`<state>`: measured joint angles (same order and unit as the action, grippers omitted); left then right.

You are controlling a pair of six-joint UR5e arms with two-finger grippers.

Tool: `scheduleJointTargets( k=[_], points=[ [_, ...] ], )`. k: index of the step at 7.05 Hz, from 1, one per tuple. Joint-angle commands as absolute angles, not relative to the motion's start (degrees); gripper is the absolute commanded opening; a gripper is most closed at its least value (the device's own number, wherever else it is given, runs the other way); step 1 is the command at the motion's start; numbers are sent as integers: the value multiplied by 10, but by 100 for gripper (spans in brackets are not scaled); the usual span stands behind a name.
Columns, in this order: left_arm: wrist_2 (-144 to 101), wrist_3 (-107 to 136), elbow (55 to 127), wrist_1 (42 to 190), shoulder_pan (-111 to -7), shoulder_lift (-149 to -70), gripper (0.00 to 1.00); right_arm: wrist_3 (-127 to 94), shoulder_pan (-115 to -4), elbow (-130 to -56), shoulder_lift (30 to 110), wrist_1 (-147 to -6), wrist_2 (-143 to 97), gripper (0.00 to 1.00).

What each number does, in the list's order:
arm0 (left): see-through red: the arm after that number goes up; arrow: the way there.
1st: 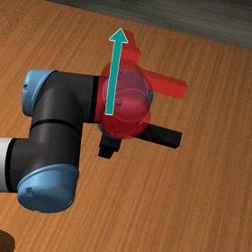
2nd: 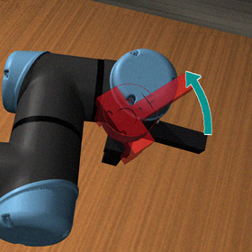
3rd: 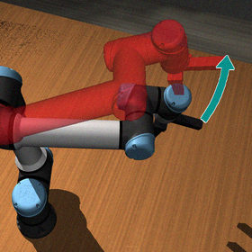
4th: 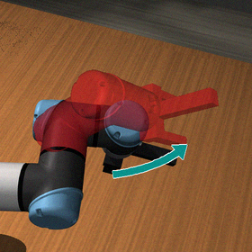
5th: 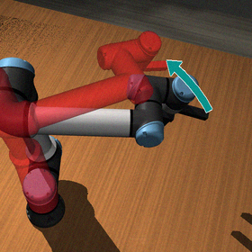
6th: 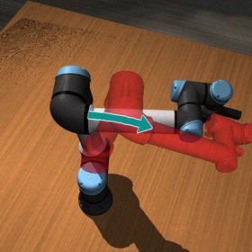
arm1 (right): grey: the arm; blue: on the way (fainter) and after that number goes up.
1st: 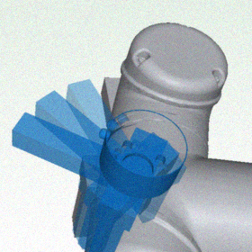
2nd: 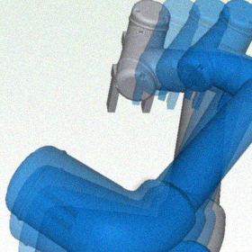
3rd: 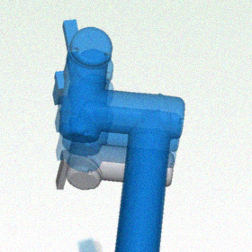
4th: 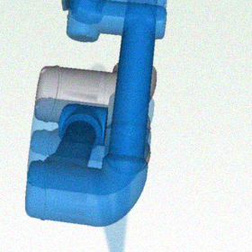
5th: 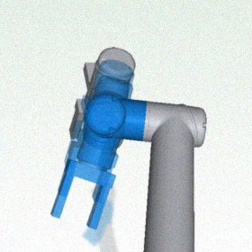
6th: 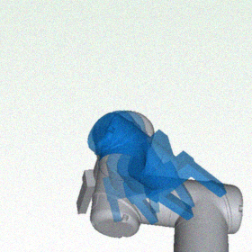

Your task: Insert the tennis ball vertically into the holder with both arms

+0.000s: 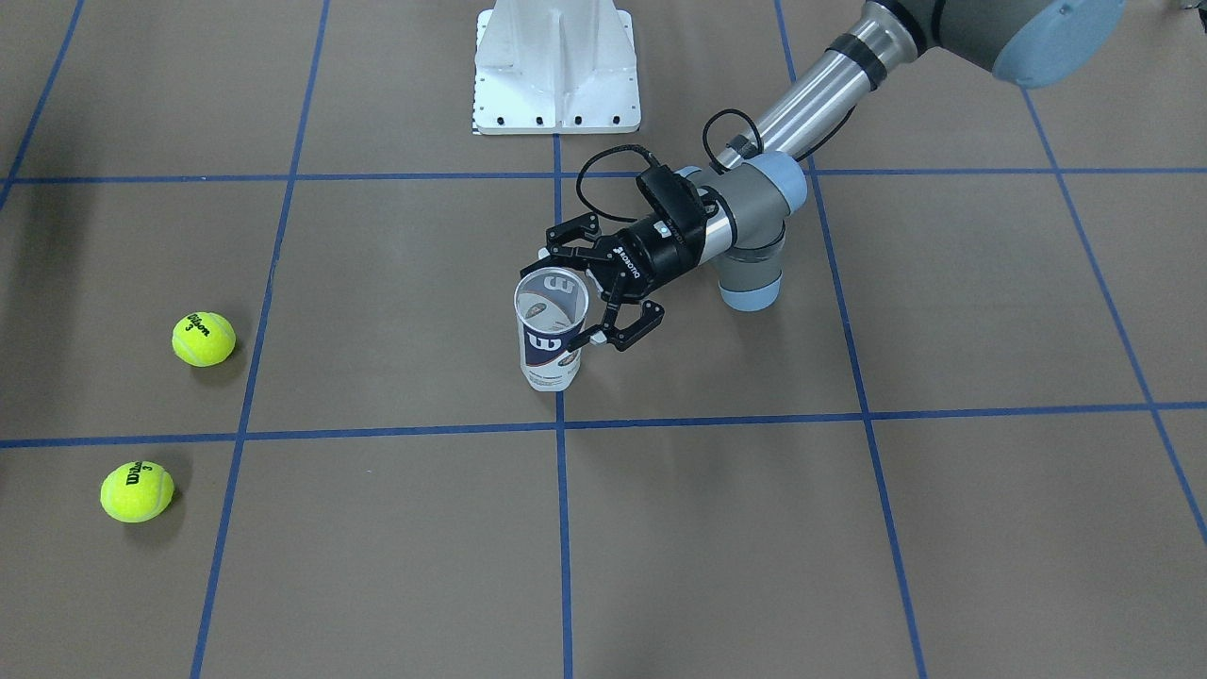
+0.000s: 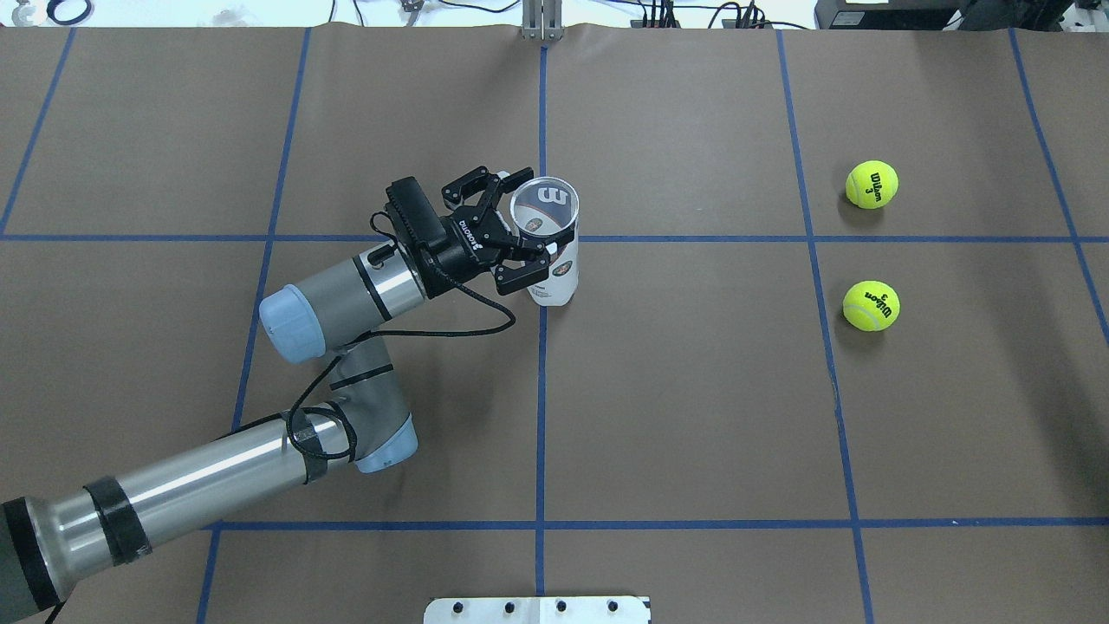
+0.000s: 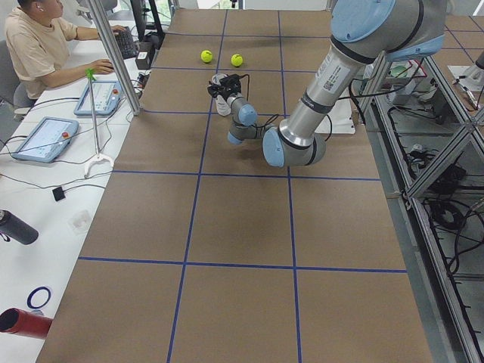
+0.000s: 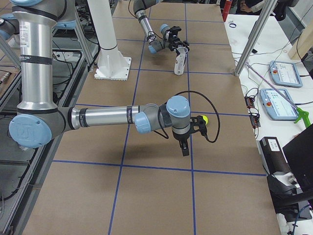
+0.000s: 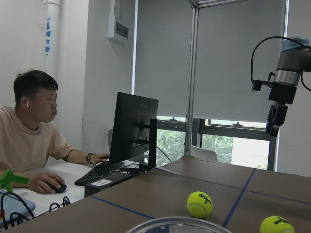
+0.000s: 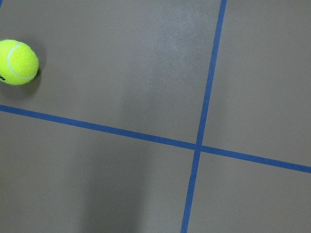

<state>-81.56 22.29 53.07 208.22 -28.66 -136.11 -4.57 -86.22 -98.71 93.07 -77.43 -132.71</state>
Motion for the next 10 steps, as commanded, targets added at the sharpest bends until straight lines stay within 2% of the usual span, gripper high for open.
scheduleJointTargets(
  k=[1, 5, 7, 10],
  points=[
    [-816, 221, 532, 2072, -286, -1361, 99, -46, -862, -987, 932, -774, -1327, 100],
    [-816, 185, 534, 2064, -271, -1362, 99, -84, -847, -995, 931, -773, -1353, 100],
    [-817, 185, 534, 2061, -271, -1362, 99, -189, -794, -1025, 926, -749, -1351, 100],
    [-817, 186, 534, 2061, -271, -1361, 99, -424, -668, -1025, 910, -617, -1273, 99]
  ],
)
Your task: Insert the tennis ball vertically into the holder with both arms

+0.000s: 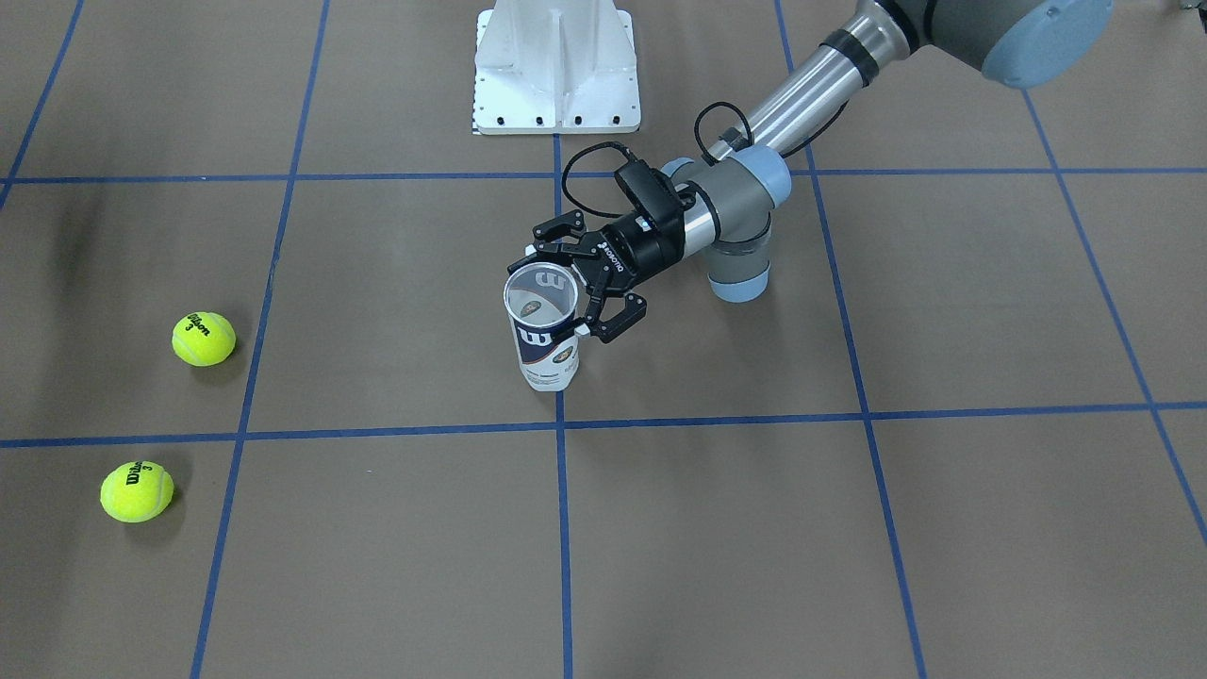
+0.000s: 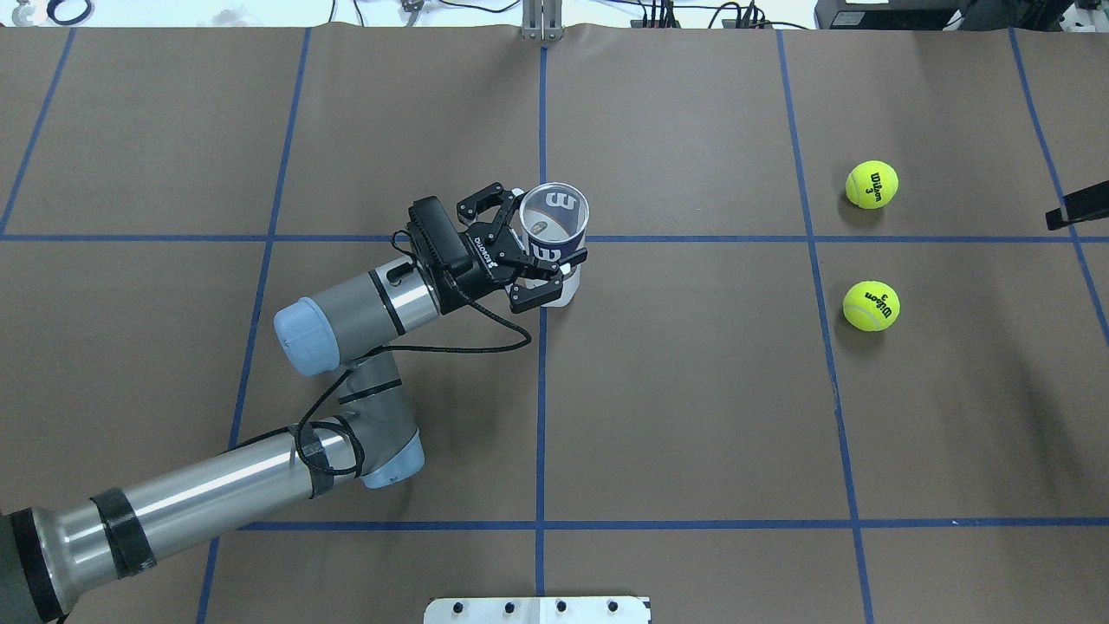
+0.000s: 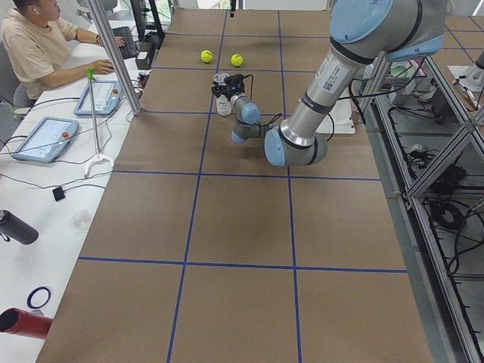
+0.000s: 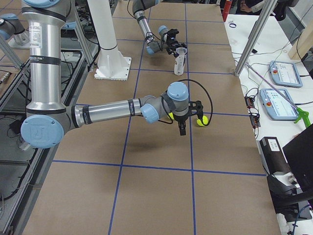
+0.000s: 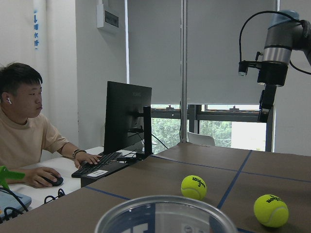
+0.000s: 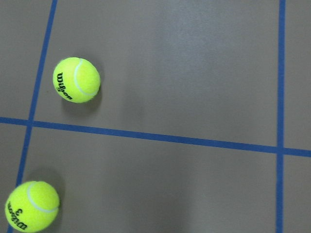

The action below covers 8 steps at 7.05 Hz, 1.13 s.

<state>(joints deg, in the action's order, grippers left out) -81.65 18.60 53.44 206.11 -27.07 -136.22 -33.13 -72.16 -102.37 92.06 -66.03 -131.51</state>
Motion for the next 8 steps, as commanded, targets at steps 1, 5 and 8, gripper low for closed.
scheduleJointTargets(
  k=[1, 5, 8],
  points=[
    [-817, 186, 534, 2061, -271, -1361, 99, -492, -623, -1026, 887, -616, -1227, 99],
    [-817, 186, 534, 2062, -269, -1361, 99, -620, -462, -1018, 845, -615, -1072, 99],
    [-817, 186, 534, 2061, -269, -1361, 99, -612, -446, -1016, 858, -612, -1062, 99]
  ],
)
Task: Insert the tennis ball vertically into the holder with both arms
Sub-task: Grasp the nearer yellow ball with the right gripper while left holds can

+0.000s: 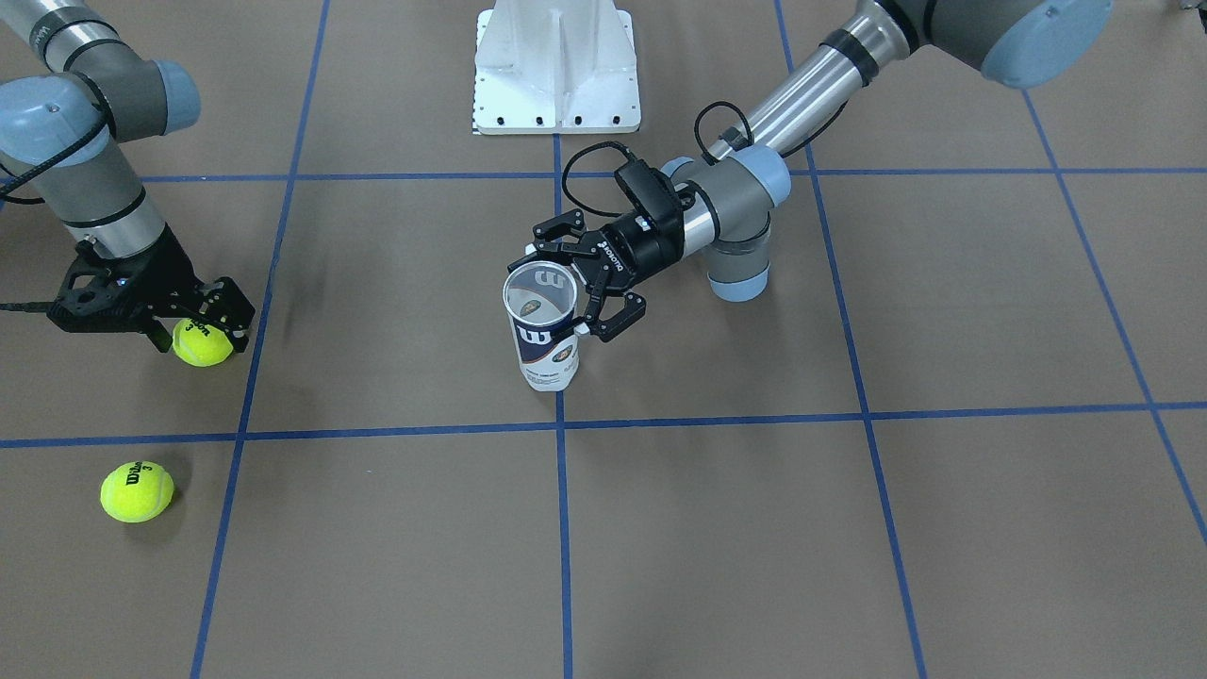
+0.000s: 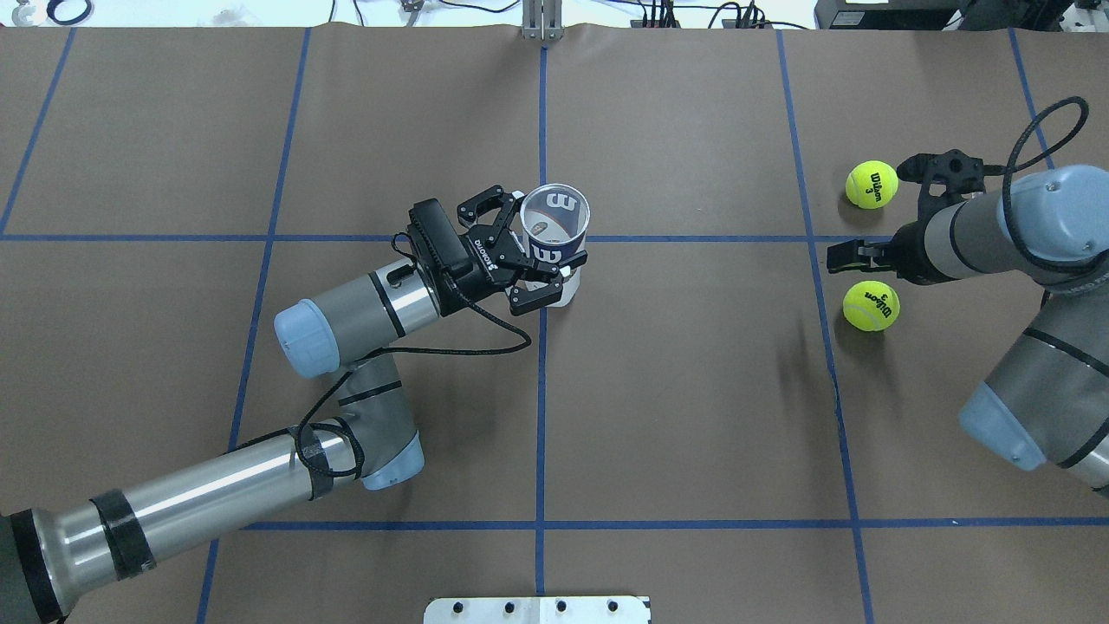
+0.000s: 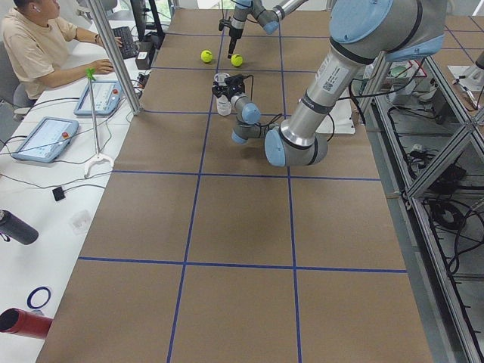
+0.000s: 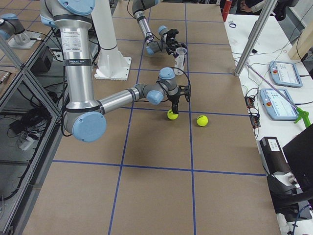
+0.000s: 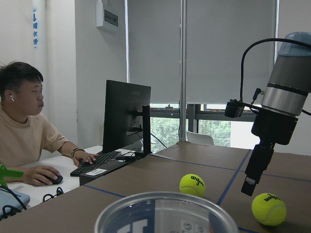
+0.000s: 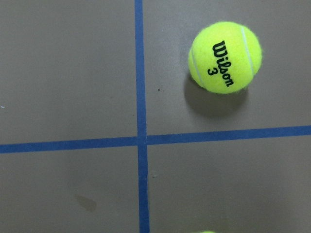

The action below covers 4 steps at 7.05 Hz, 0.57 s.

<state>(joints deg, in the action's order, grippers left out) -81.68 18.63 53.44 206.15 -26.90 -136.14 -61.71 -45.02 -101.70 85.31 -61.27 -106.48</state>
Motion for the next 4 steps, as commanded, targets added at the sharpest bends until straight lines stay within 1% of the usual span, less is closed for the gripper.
scheduleJointTargets(
  k=[1, 3, 4],
  points=[
    [-817, 186, 534, 2061, -269, -1361, 99, -610, -446, -1016, 861, -613, -1061, 99],
    [-817, 186, 533, 2061, -269, -1361, 99, -576, -445, -1015, 872, -614, -1053, 99],
    [-817, 186, 533, 2061, -269, -1361, 99, -574, -441, -1003, 871, -613, -1048, 99]
  ],
)
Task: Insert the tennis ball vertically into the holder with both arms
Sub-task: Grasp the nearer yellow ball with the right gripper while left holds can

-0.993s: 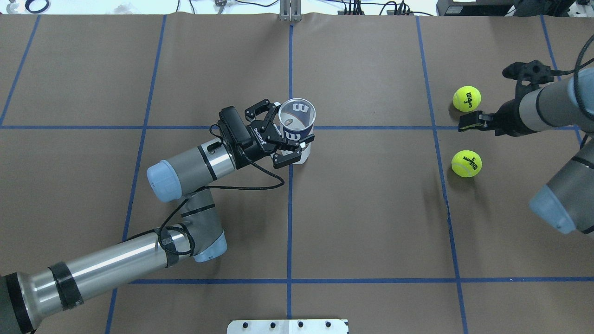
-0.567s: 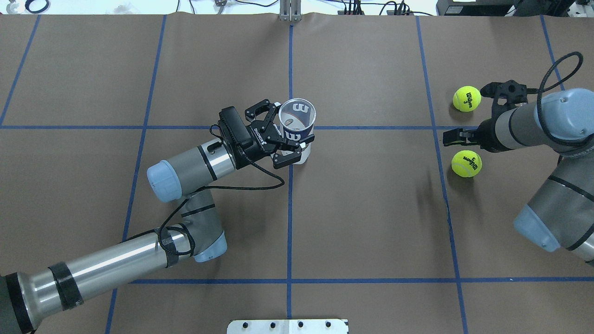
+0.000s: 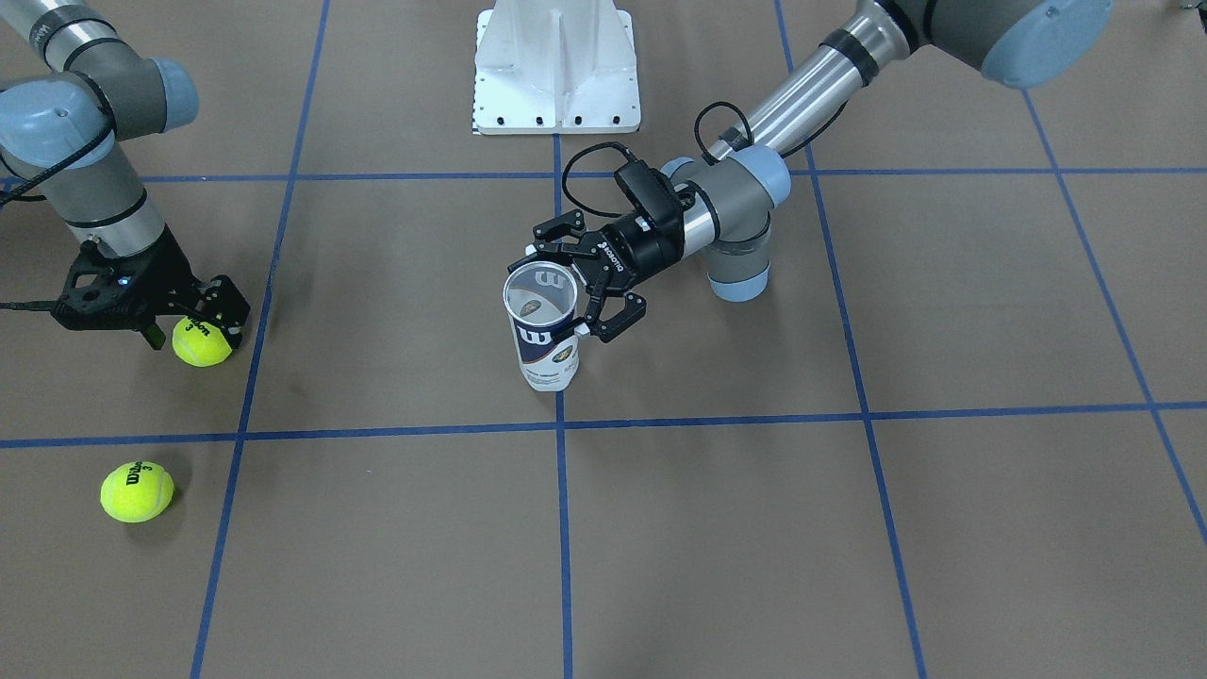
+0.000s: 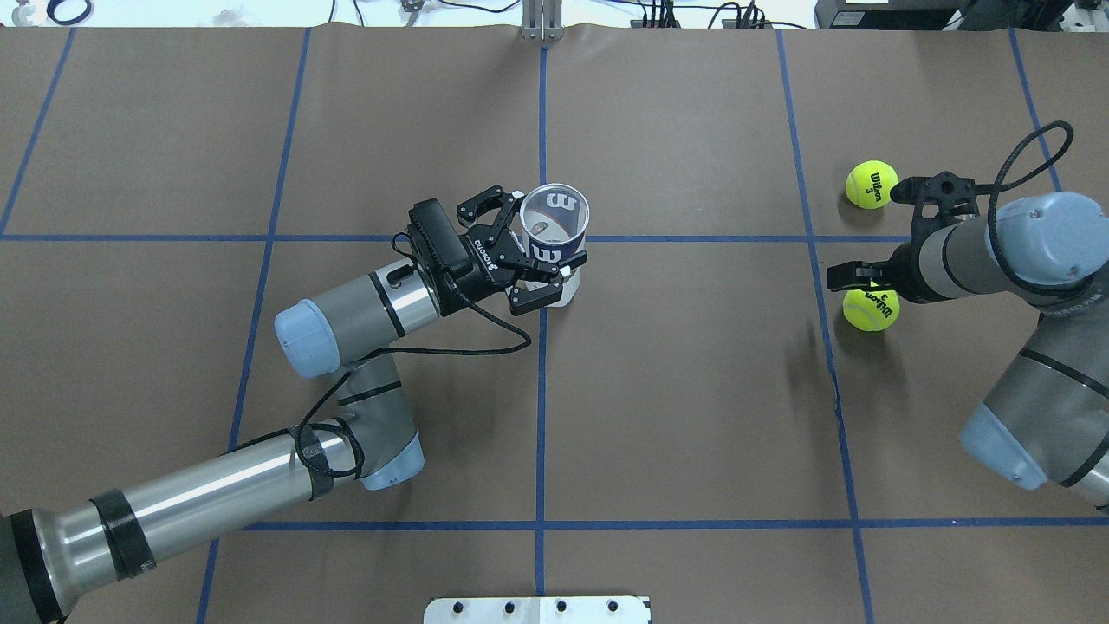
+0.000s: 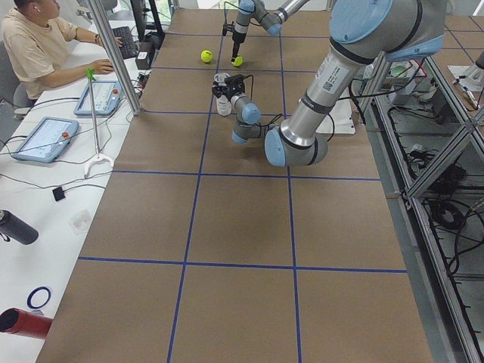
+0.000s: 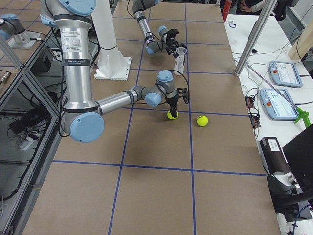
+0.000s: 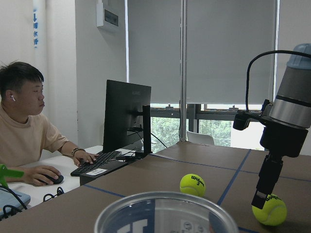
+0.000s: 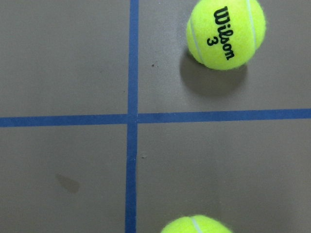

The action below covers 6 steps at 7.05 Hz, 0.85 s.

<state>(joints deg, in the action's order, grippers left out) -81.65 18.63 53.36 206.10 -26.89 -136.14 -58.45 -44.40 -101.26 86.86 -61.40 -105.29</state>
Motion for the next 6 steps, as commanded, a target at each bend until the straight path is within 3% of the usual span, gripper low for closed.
scheduleJointTargets(
  k=[1, 3, 4, 5, 6],
  points=[
    [-817, 186, 533, 2061, -269, -1361, 99, -575, -429, -994, 869, -613, -1034, 100],
    [-817, 186, 533, 2061, -269, -1361, 99, -577, -411, -995, 870, -613, -1025, 100],
    [-817, 186, 534, 2061, -269, -1361, 99, -581, -409, -995, 868, -613, -1025, 88],
    [-817, 185, 534, 2061, -269, -1361, 99, -576, -410, -996, 867, -613, -1026, 25],
    [-817, 186, 534, 2061, -269, -1361, 99, -575, -410, -1000, 863, -613, -1026, 18]
  ],
)
